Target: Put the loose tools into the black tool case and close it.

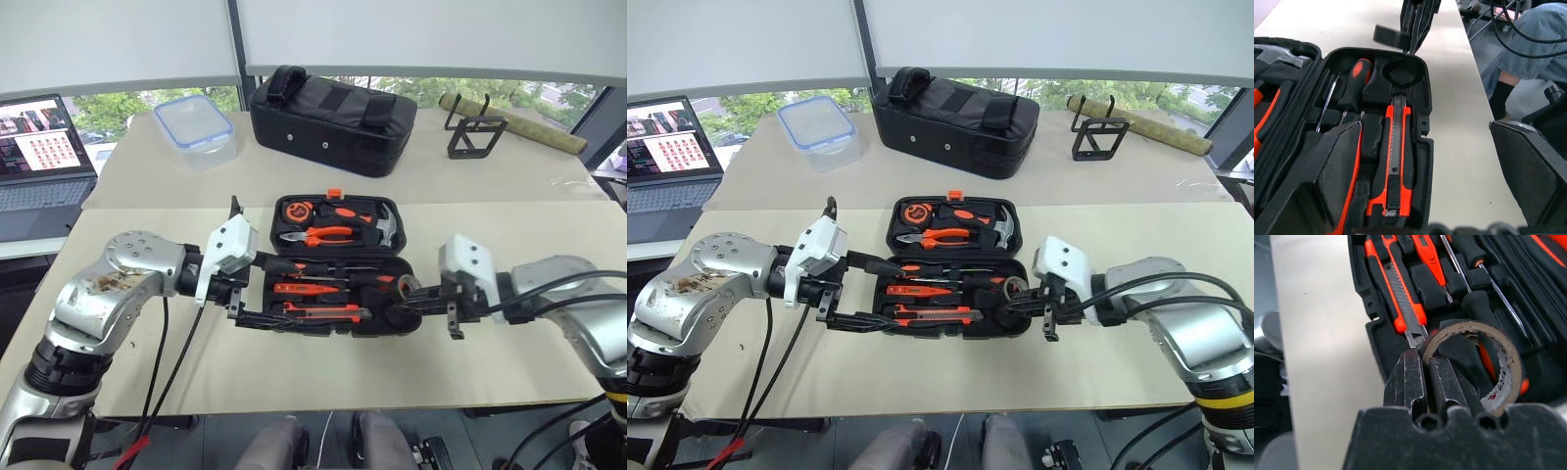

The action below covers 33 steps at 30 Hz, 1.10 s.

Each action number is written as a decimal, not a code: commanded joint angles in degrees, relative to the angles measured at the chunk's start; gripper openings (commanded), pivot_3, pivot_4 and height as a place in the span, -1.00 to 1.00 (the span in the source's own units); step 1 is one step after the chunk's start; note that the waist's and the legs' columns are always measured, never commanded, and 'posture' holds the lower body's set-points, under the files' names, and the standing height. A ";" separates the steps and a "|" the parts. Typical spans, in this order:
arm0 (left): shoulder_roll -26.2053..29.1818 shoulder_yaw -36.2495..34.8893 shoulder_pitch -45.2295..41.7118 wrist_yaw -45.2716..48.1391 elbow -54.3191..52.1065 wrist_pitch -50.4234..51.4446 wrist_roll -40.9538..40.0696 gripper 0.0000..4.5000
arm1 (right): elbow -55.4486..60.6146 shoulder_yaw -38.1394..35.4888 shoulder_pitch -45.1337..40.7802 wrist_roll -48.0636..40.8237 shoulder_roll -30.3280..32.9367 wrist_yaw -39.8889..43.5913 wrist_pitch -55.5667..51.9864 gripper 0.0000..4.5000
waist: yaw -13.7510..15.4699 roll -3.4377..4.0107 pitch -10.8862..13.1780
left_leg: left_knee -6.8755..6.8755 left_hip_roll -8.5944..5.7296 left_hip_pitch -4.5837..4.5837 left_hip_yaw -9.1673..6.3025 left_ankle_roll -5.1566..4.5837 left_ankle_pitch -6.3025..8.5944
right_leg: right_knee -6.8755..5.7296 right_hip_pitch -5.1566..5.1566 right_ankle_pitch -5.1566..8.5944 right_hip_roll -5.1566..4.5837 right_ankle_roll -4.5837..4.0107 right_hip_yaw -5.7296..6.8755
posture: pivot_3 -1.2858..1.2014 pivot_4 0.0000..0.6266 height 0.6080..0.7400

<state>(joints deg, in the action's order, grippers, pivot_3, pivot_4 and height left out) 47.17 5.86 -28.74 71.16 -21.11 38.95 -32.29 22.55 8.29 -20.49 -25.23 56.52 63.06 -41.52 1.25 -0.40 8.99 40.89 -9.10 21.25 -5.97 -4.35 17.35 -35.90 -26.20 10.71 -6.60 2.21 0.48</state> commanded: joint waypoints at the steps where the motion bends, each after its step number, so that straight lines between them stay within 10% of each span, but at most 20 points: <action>1: 0.93 -0.75 -1.13 0.54 0.29 -1.24 0.12 1.00 | 0.23 1.08 -0.22 2.40 0.77 0.77 2.42 -1.00 | -0.04 0.00 0.00 | 0.00 0.00 0.00 0.00 -0.01 0.00 | 0.00 0.00 0.00 0.00 0.00 0.00 | 0.03 -0.52 0.64; 6: 0.85 -0.79 -1.33 0.60 0.58 -1.41 0.51 1.00 | 1.54 1.95 -0.42 1.59 -0.48 1.09 1.09 -1.00 | -0.16 0.00 0.00 | 0.00 0.02 0.00 0.00 0.00 0.00 | 0.00 0.00 0.00 0.01 0.00 0.00 | 0.03 -0.52 0.64; 20: 0.88 -0.43 -1.99 -1.04 4.63 -2.66 3.50 1.00 | 3.94 -8.01 0.84 -5.13 3.66 2.09 -3.14 0.99 | -0.02 0.00 0.00 | 0.00 0.02 0.01 -0.01 0.00 0.00 | 0.01 0.01 0.00 0.02 0.00 0.02 | 0.03 -0.52 0.64; 23: 1.27 -1.02 -0.68 -2.89 8.62 -4.38 6.52 1.00 | -0.24 -13.02 -0.64 -7.59 3.17 0.42 -6.10 0.99 | -0.03 0.00 0.00 | 0.00 0.02 0.01 -0.01 -0.01 0.00 | 0.02 0.01 0.00 0.02 0.00 0.01 | 0.03 -0.52 0.64; 33: -0.49 0.08 -0.24 -9.23 21.84 -9.63 14.91 -0.45 | -17.57 -9.52 -2.57 1.11 -0.39 -2.60 3.20 -0.42 | -0.10 0.00 0.00 | -0.03 0.00 0.01 0.00 -0.04 -0.02 | 0.00 -0.01 0.00 0.00 0.00 0.01 | 0.03 -0.52 0.64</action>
<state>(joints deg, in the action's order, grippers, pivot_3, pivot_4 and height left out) 47.31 5.64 -28.15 62.54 -0.17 31.71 -18.92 6.58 -2.75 -21.41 -26.63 56.99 60.65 -42.26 1.15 -0.40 8.99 40.86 -9.09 21.26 -5.96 -4.39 17.32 -35.92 -26.22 10.71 -6.60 2.20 0.49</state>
